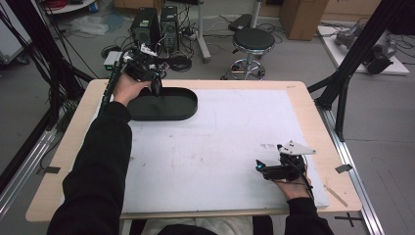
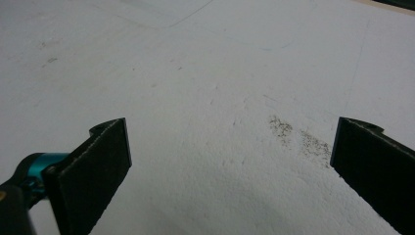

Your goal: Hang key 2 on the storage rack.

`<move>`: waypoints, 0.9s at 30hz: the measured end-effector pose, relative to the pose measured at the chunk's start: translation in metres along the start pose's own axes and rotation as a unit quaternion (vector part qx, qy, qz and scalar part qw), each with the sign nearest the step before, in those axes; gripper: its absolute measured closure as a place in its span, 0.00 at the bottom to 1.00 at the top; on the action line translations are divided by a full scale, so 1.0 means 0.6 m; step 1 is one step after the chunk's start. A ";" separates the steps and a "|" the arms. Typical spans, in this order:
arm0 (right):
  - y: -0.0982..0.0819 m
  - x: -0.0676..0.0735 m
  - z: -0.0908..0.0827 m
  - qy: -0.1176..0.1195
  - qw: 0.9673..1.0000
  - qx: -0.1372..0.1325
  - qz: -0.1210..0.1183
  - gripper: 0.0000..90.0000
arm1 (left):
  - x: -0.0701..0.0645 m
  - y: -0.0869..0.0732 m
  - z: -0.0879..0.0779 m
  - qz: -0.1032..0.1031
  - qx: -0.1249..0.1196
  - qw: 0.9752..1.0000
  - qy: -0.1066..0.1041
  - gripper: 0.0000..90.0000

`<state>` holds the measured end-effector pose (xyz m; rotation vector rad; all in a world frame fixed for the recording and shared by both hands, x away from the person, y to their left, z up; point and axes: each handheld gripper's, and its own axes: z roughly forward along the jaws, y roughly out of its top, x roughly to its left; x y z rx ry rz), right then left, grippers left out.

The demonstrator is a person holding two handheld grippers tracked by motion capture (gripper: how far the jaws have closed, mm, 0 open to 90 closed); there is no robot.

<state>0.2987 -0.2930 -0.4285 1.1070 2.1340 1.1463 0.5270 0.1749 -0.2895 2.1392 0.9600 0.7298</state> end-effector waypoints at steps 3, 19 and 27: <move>-0.001 0.000 0.000 0.000 1.000 0.002 0.000 0.01 | -0.002 0.001 0.007 -0.001 -0.003 1.000 0.009 0.96; 0.002 0.000 0.004 0.003 1.000 0.000 -0.005 0.01 | -0.006 -0.003 0.033 -0.055 0.000 0.998 -0.004 0.89; 0.004 0.002 0.002 0.005 1.000 -0.004 -0.004 0.01 | -0.022 -0.004 0.022 -0.058 0.010 0.998 -0.036 0.50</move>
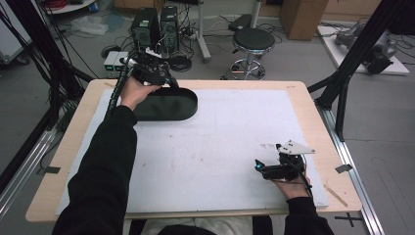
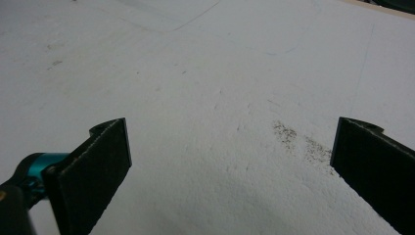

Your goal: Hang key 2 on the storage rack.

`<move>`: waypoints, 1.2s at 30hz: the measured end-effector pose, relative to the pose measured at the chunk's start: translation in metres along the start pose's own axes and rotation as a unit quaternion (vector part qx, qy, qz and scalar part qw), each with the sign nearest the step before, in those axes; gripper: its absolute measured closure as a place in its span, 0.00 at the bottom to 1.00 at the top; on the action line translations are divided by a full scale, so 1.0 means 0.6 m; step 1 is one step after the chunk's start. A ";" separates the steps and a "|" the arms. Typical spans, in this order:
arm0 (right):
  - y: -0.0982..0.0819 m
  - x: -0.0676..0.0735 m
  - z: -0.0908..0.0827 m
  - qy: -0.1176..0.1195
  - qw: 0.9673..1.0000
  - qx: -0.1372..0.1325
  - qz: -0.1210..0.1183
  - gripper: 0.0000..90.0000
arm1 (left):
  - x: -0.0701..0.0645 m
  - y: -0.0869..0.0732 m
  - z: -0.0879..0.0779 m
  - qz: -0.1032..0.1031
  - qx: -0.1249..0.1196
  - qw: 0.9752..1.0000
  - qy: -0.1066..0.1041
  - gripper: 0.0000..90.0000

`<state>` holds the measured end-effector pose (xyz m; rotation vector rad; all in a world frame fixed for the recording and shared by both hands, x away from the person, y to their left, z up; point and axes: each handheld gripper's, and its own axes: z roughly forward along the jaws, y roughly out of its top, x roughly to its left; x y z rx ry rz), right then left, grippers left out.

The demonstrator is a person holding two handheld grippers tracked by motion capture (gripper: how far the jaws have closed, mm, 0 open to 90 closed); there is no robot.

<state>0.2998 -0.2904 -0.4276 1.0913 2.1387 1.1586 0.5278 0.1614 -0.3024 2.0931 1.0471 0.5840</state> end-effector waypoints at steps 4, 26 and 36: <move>0.002 0.001 0.000 0.003 1.000 -0.002 -0.002 0.01 | -0.008 -0.007 -0.001 0.010 0.021 0.999 -0.022 0.19; 0.001 0.002 -0.006 -0.002 1.000 -0.005 0.001 0.01 | -0.028 -0.074 -0.026 0.011 0.009 0.994 -0.110 0.02; -0.002 0.000 -0.011 -0.005 1.000 -0.005 0.005 0.01 | -0.041 -0.112 -0.041 0.018 0.007 0.993 -0.116 0.02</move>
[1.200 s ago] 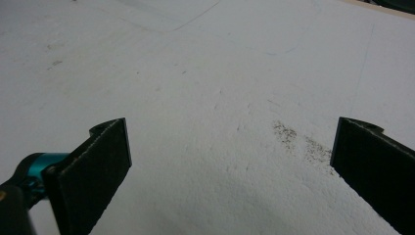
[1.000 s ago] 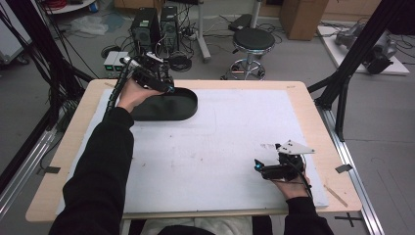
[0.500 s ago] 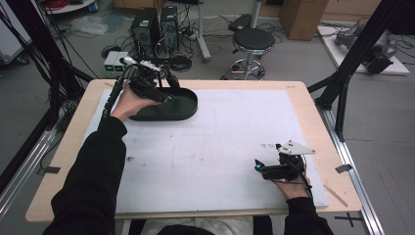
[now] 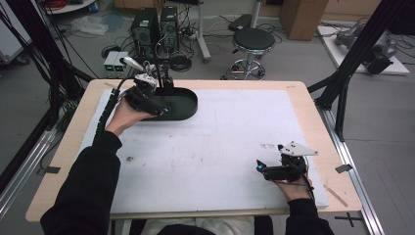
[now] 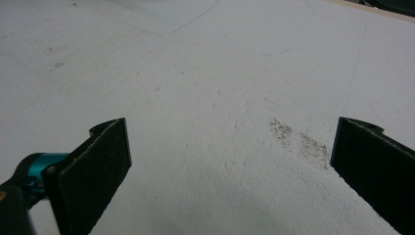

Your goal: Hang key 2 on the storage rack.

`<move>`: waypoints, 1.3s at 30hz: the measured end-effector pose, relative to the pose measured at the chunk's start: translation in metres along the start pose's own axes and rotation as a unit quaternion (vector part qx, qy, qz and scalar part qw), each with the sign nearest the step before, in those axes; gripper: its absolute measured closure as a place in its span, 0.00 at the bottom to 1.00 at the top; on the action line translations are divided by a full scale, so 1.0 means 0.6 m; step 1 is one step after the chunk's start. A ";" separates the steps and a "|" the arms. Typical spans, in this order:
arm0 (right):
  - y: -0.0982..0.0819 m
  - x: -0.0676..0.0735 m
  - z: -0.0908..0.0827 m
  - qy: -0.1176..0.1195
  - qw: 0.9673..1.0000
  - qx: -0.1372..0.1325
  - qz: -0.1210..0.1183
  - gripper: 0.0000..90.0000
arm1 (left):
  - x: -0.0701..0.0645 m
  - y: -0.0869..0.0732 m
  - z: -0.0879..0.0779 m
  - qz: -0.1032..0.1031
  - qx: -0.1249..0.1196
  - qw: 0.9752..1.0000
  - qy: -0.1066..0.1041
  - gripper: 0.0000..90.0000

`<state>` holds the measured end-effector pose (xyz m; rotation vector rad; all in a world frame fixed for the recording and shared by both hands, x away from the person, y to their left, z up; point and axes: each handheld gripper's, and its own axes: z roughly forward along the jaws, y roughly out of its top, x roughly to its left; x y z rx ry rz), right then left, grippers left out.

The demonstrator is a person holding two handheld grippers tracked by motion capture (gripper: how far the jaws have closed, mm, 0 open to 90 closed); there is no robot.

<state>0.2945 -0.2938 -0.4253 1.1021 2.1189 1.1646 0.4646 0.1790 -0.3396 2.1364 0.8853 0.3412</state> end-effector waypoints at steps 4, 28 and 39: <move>-0.001 0.000 -0.001 -0.001 1.000 0.001 -0.002 0.01 | -0.007 -0.012 -0.008 0.001 -0.008 1.000 0.000 0.02; -0.001 0.003 0.003 0.004 1.000 0.009 -0.001 0.01 | -0.028 -0.112 -0.047 -0.011 -0.045 0.999 0.015 0.02; -0.001 0.002 0.002 0.001 1.000 0.008 -0.003 0.01 | -0.045 -0.145 -0.055 -0.009 -0.049 0.998 0.023 0.02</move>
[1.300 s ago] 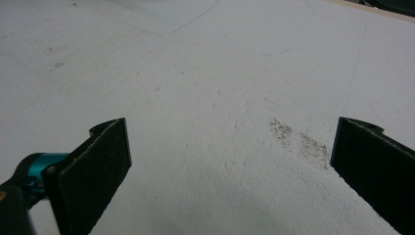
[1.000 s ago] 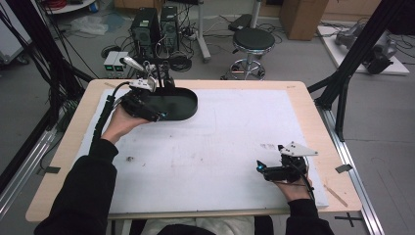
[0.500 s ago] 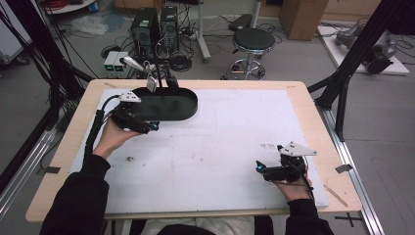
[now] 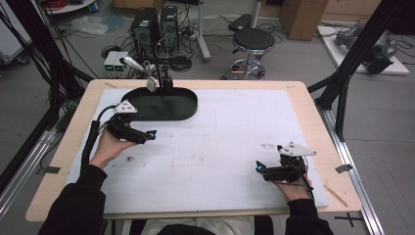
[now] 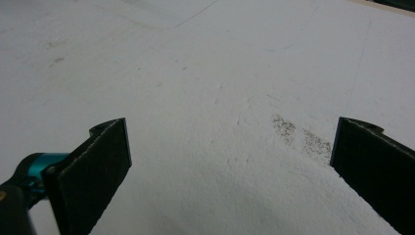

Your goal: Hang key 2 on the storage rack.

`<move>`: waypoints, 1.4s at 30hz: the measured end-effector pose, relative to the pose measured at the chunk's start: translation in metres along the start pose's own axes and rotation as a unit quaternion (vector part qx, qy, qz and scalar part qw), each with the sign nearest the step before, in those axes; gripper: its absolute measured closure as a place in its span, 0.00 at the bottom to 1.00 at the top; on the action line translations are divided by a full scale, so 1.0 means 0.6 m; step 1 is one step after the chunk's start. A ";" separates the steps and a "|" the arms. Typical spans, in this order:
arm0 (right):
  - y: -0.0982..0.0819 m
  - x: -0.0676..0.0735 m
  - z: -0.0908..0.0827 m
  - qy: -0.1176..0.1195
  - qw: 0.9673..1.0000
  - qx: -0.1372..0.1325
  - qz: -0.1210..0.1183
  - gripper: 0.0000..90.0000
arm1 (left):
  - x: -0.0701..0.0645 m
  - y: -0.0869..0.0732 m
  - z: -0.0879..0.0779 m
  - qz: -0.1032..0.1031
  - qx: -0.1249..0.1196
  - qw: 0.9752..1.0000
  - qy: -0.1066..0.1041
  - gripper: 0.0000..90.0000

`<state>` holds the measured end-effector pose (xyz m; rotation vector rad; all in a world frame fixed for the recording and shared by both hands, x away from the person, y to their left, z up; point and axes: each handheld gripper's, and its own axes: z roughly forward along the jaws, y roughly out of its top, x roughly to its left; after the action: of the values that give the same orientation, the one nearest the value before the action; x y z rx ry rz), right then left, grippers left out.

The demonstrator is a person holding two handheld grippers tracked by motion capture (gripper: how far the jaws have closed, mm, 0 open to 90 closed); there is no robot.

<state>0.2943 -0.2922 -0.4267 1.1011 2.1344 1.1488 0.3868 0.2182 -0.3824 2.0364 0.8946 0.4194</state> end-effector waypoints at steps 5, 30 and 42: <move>0.000 -0.001 -0.001 -0.001 1.000 -0.002 0.000 0.01 | -0.011 -0.015 -0.009 0.008 0.000 1.000 0.009 0.02; -0.001 0.001 0.003 0.001 1.000 0.004 -0.001 0.01 | -0.025 -0.107 -0.068 0.005 -0.011 0.999 0.032 0.02; 0.000 0.003 0.007 0.000 1.000 0.009 -0.003 0.01 | -0.029 -0.156 -0.102 -0.013 -0.056 0.998 0.041 0.02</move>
<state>0.2960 -0.2886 -0.4292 1.1021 2.1504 1.1276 0.2982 0.2764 -0.4224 1.9156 0.9258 0.5293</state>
